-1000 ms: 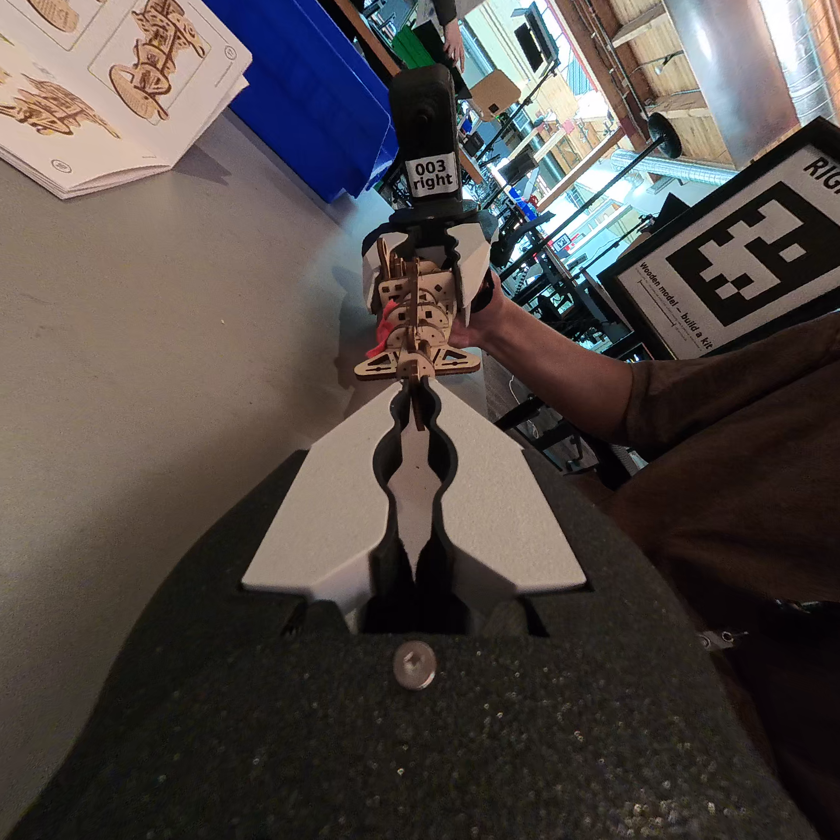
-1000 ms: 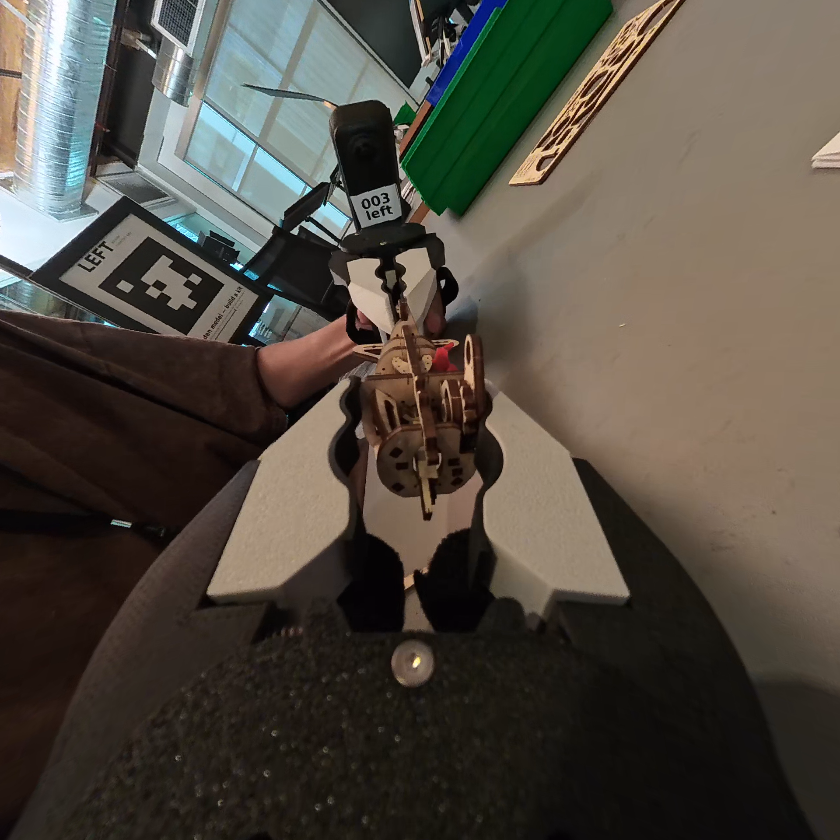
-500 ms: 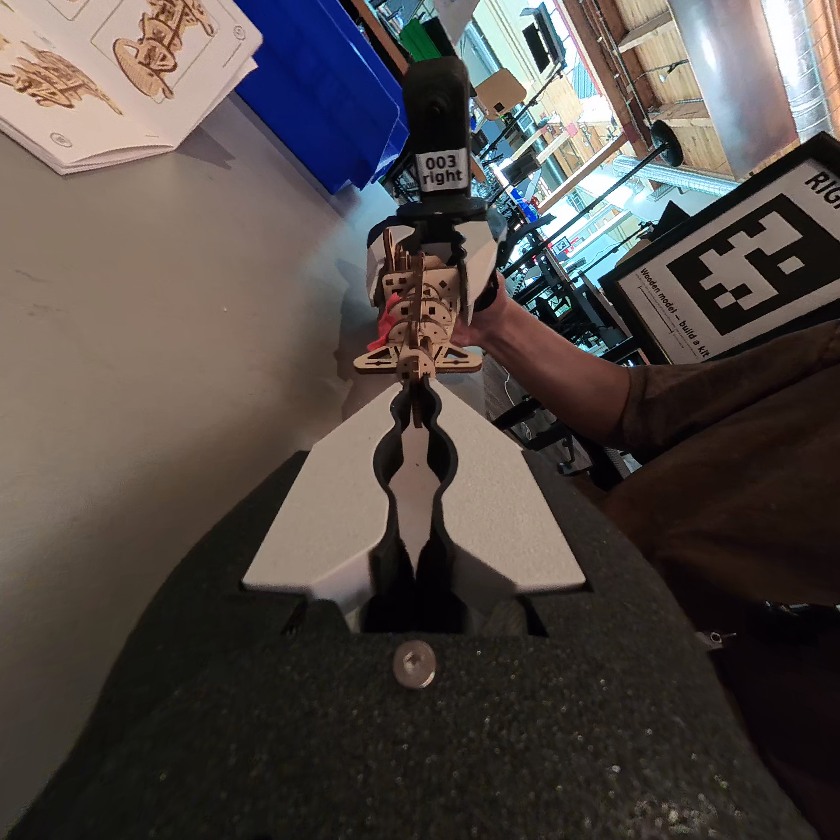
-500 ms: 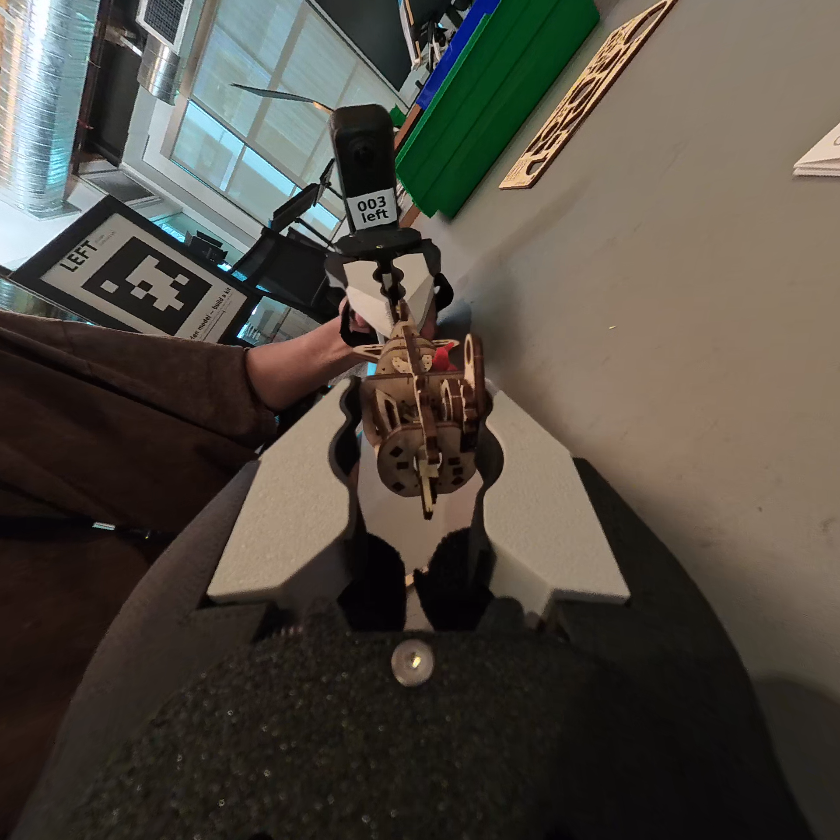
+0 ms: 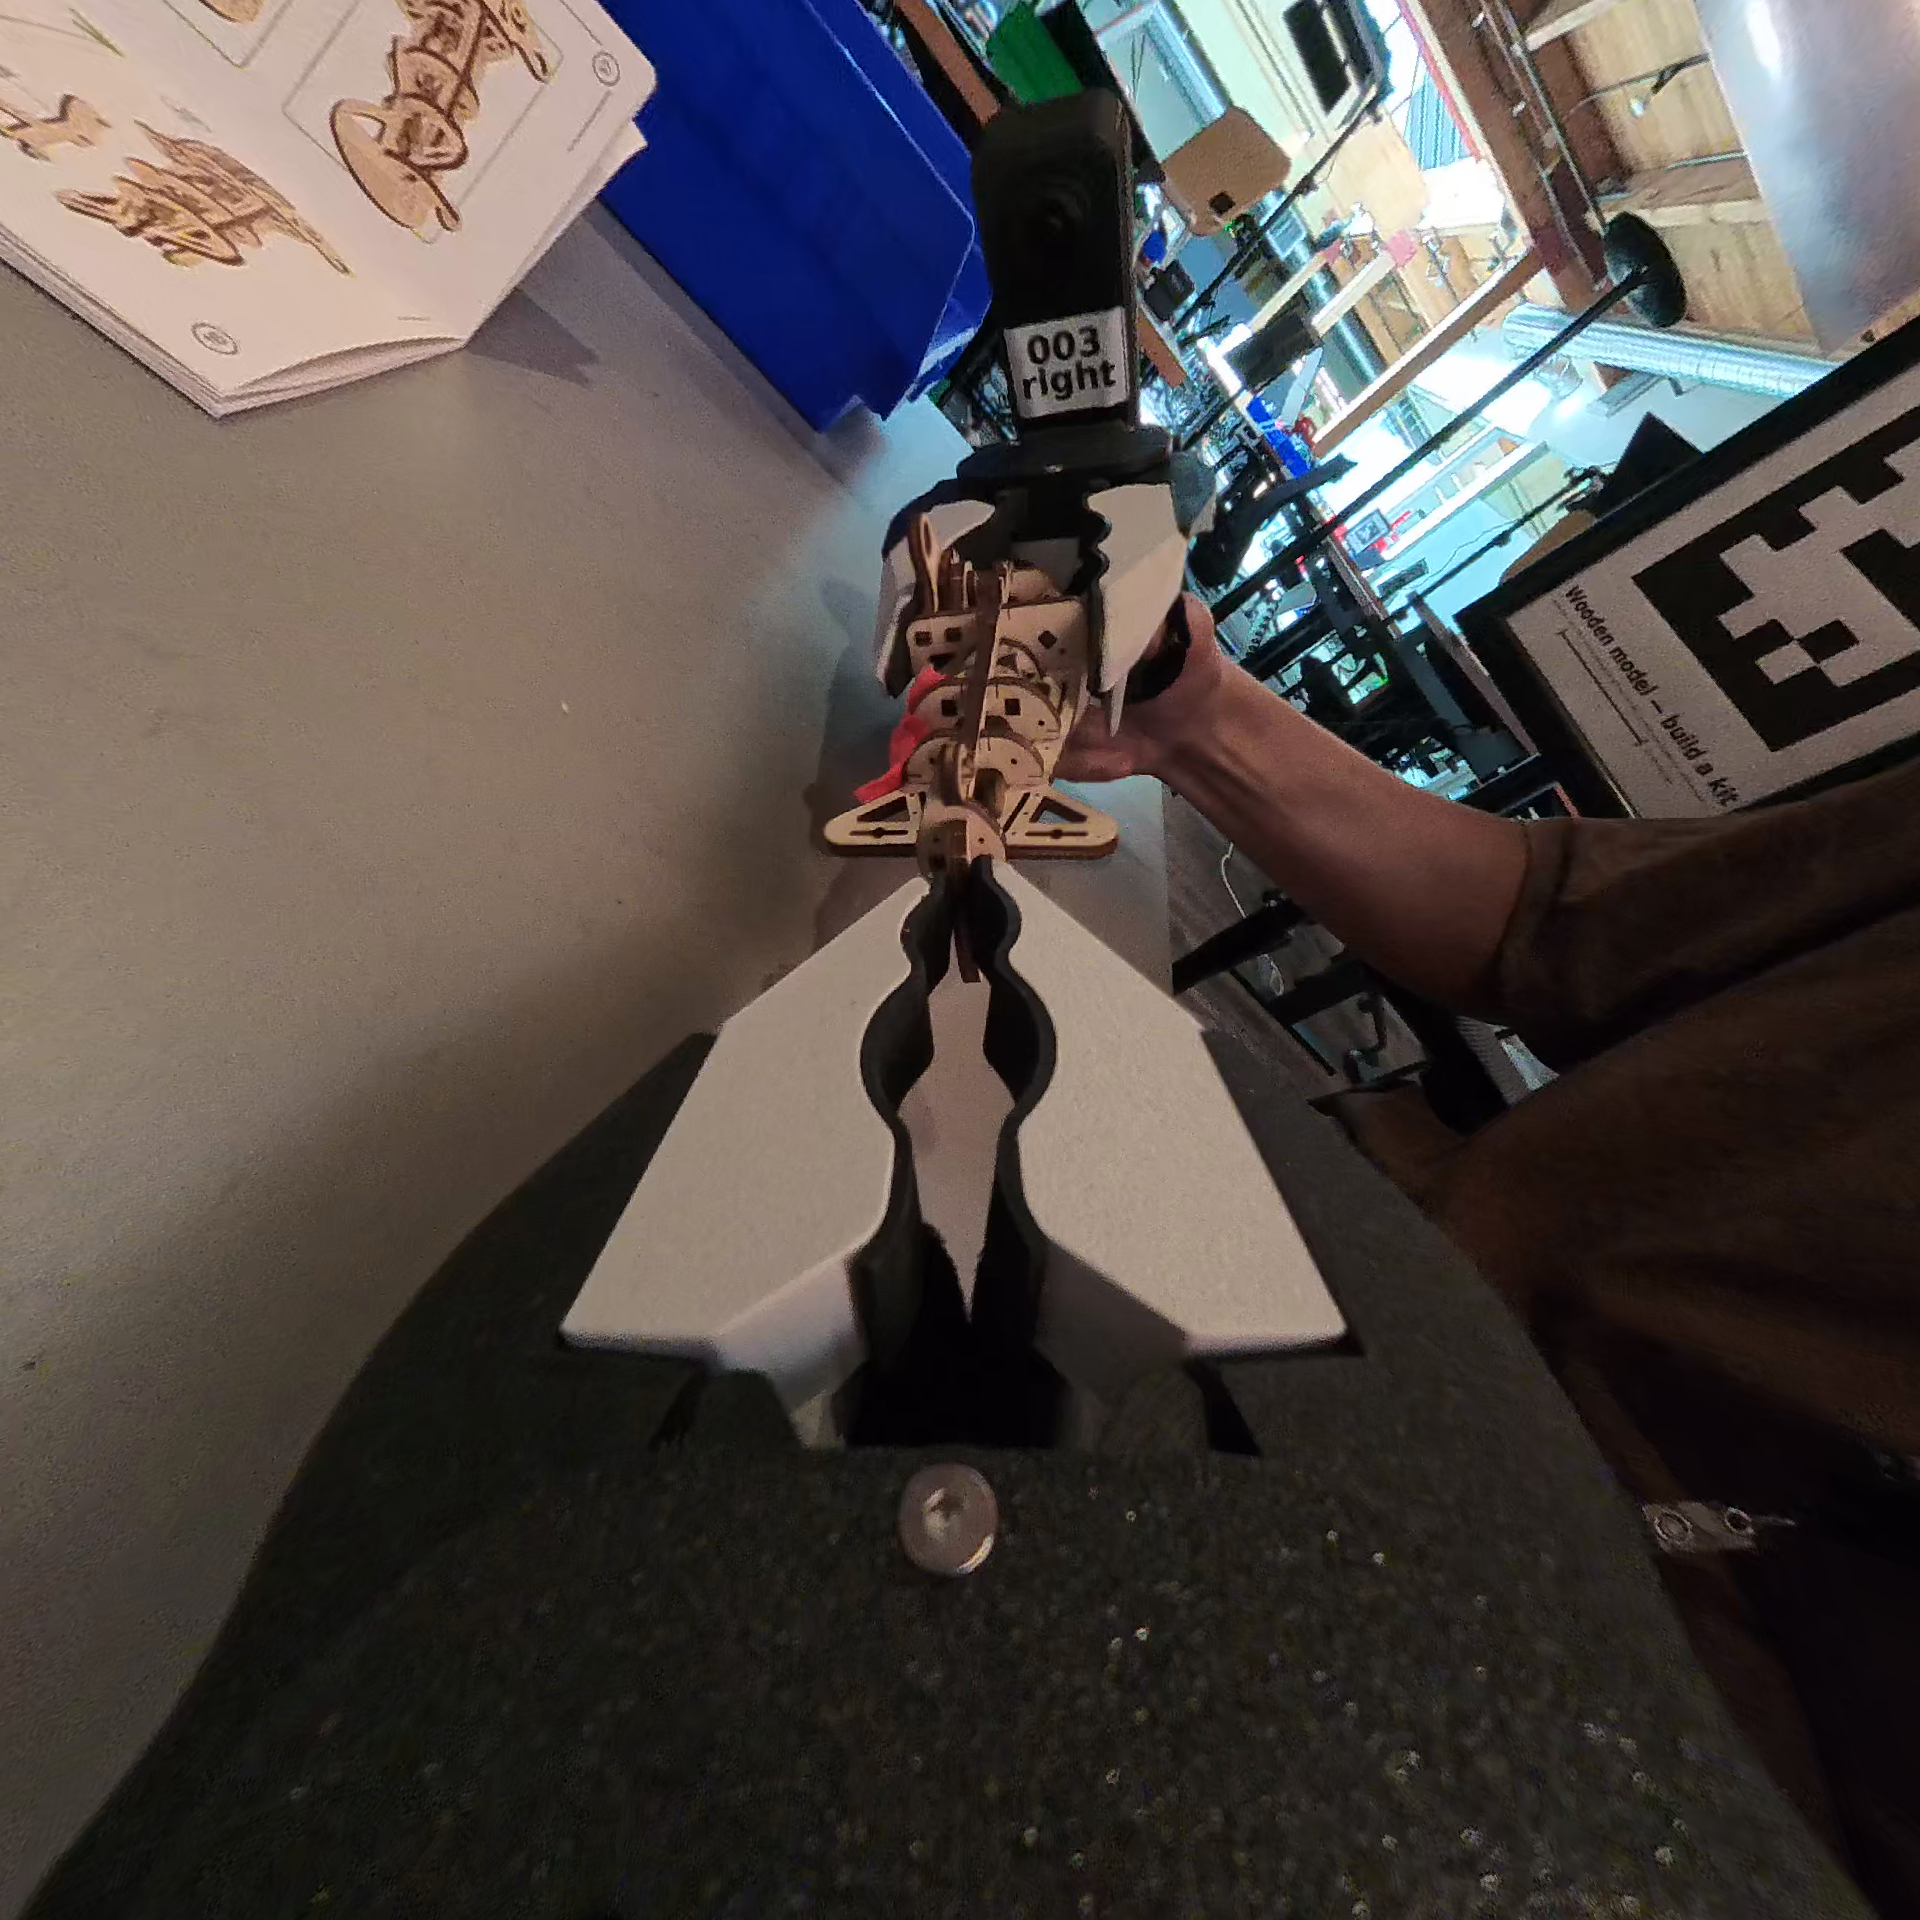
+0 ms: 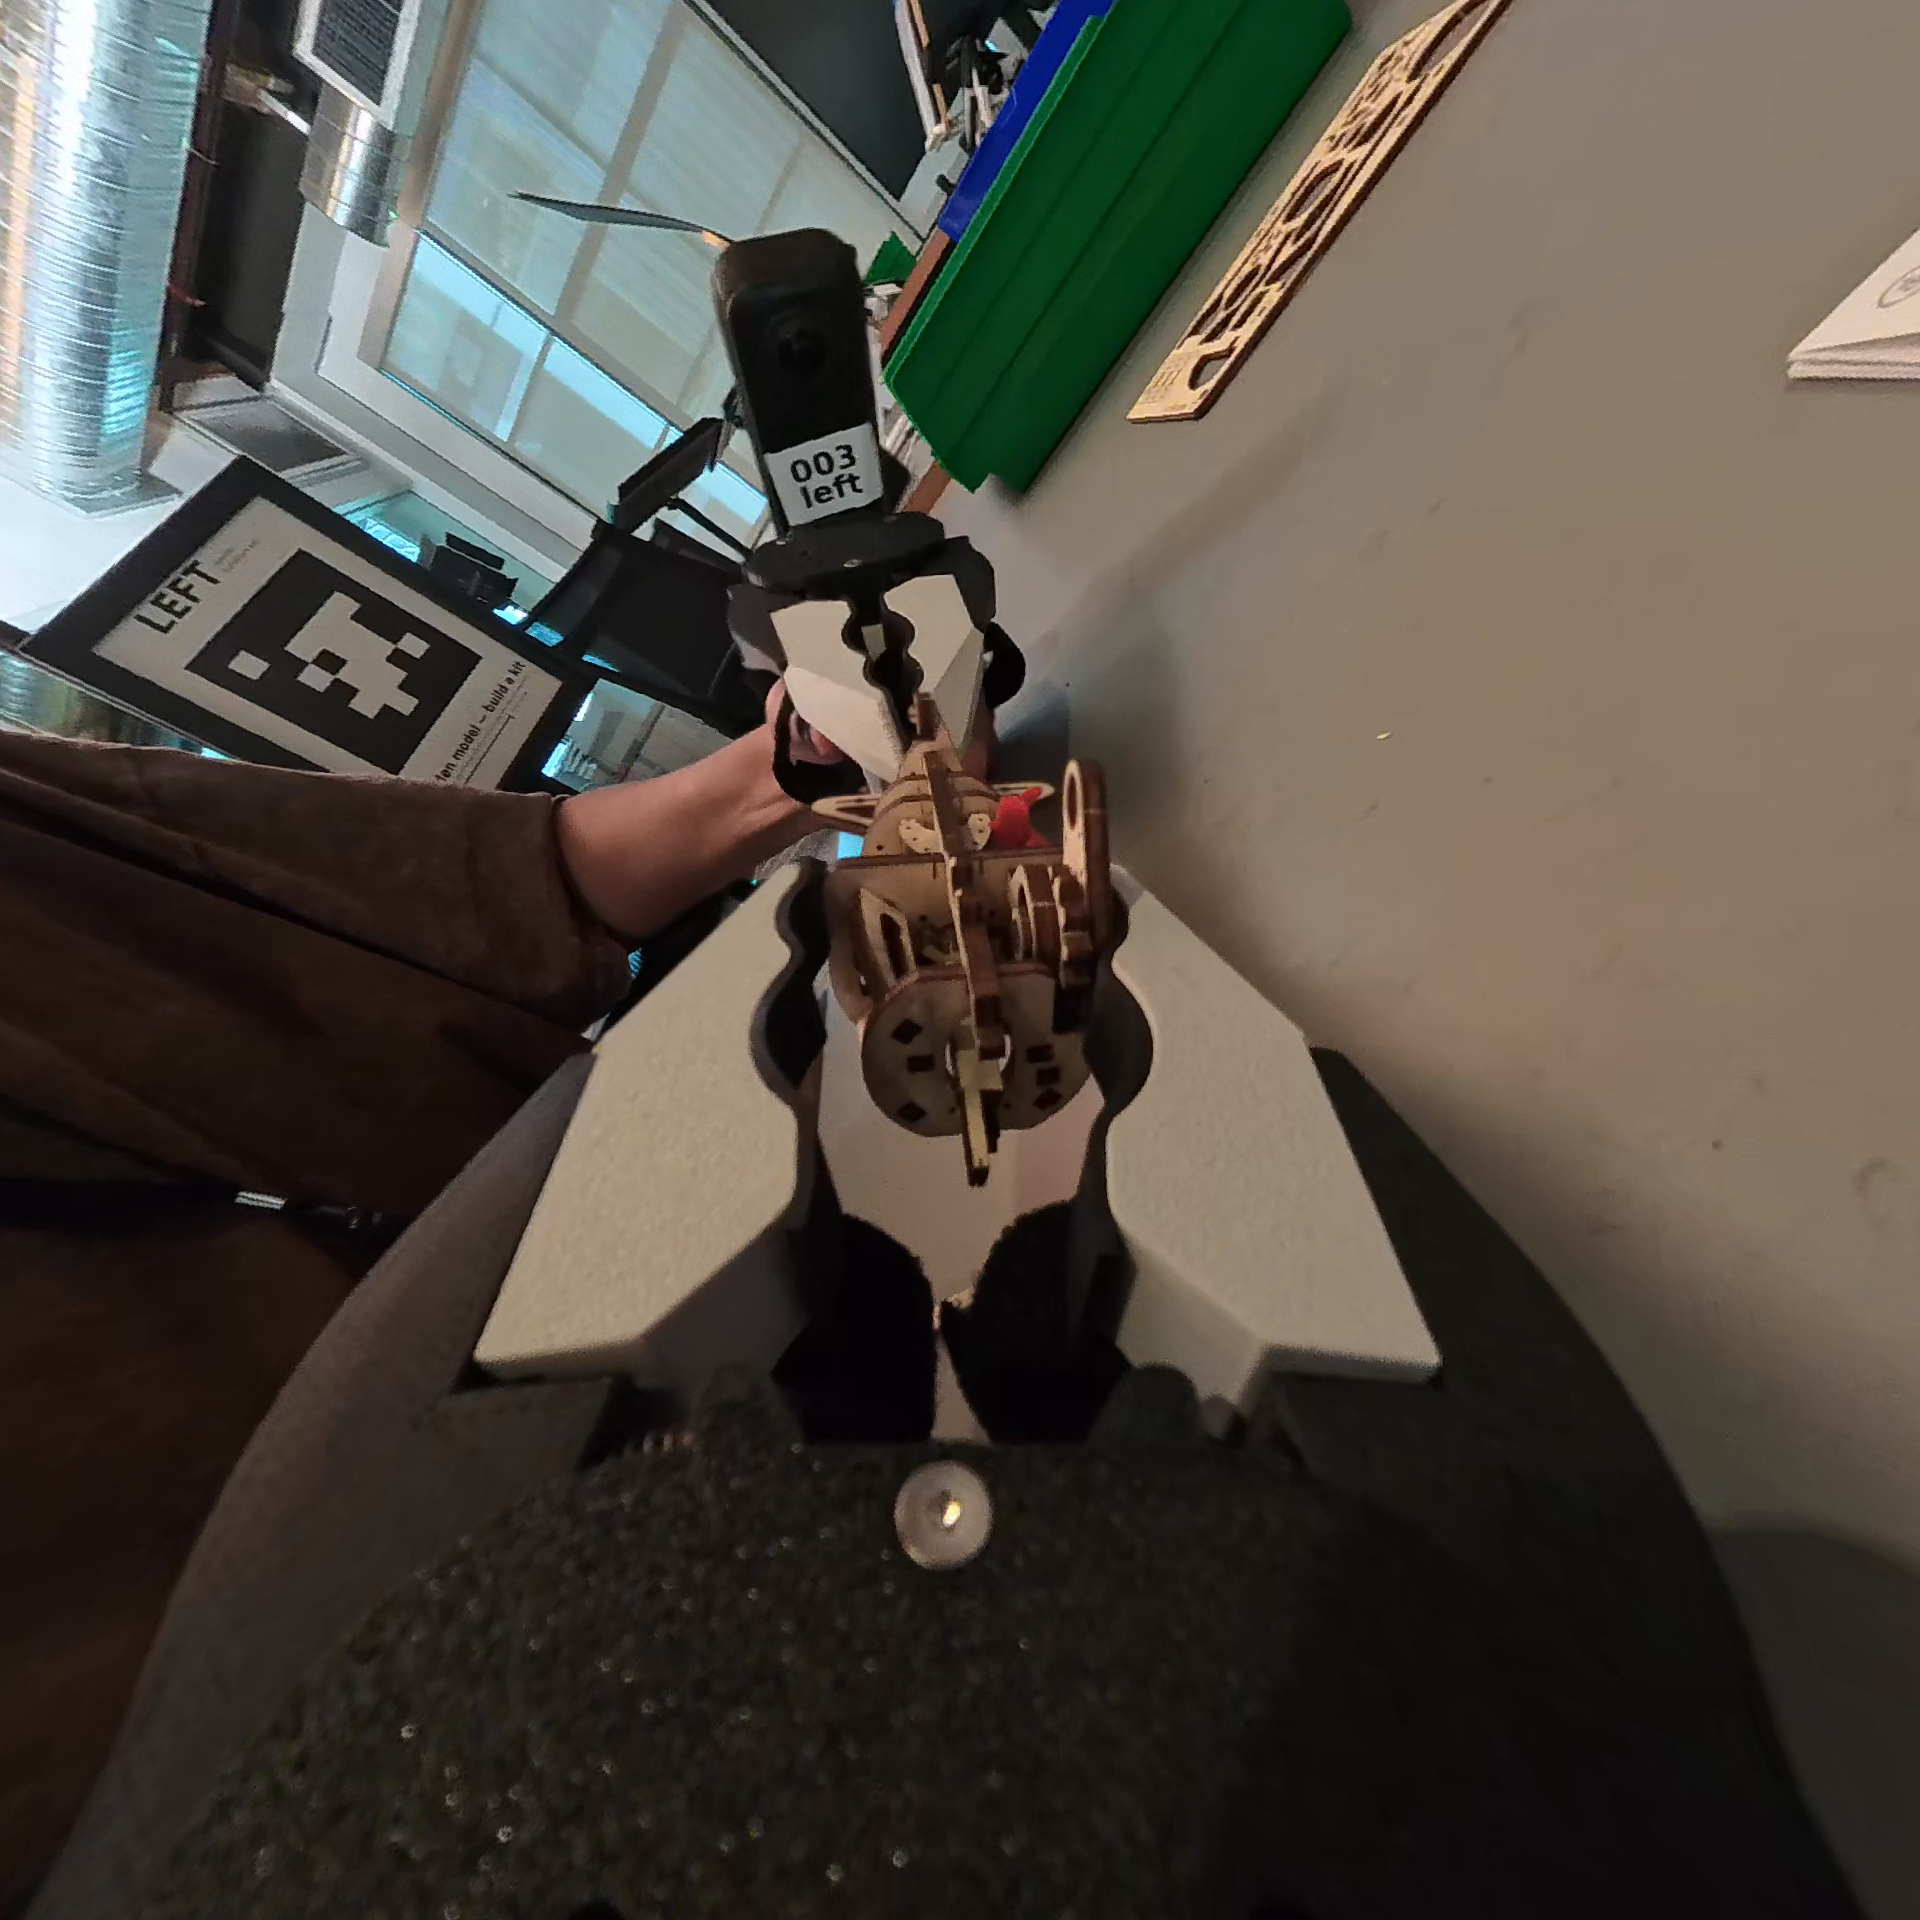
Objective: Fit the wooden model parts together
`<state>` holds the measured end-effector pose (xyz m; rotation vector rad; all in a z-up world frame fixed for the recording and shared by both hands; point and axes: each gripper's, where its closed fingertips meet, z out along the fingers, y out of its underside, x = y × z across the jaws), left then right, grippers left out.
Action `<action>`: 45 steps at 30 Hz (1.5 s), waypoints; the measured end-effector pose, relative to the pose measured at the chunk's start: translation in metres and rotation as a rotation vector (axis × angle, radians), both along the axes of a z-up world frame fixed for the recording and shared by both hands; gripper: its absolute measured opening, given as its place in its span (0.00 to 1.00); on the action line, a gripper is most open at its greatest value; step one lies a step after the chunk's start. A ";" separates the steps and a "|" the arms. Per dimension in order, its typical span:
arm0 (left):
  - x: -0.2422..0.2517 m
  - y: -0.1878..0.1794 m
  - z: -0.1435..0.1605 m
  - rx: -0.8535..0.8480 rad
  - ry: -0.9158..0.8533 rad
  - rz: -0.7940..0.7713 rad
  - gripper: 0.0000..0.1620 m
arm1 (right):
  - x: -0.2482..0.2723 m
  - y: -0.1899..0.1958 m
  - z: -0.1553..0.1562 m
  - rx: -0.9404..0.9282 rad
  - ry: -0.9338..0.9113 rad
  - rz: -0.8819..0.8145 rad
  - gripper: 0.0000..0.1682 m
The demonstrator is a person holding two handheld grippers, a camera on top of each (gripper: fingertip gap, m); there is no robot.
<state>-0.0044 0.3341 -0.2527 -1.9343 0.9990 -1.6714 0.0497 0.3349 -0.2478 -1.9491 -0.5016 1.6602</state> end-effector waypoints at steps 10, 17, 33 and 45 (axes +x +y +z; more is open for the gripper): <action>0.000 -0.002 0.025 -0.077 -0.180 -0.023 0.01 | 0.005 0.002 0.018 -0.019 0.129 -0.024 0.28; 0.000 -0.001 0.026 -0.064 -0.187 -0.009 0.00 | 0.009 0.004 0.019 -0.038 0.146 -0.045 0.28; 0.003 -0.011 0.016 -0.035 -0.112 -0.065 0.00 | 0.010 -0.002 0.013 -0.042 0.108 -0.018 0.28; 0.004 -0.012 0.011 -0.017 -0.077 -0.071 0.00 | 0.010 0.001 0.012 -0.055 0.112 0.000 0.29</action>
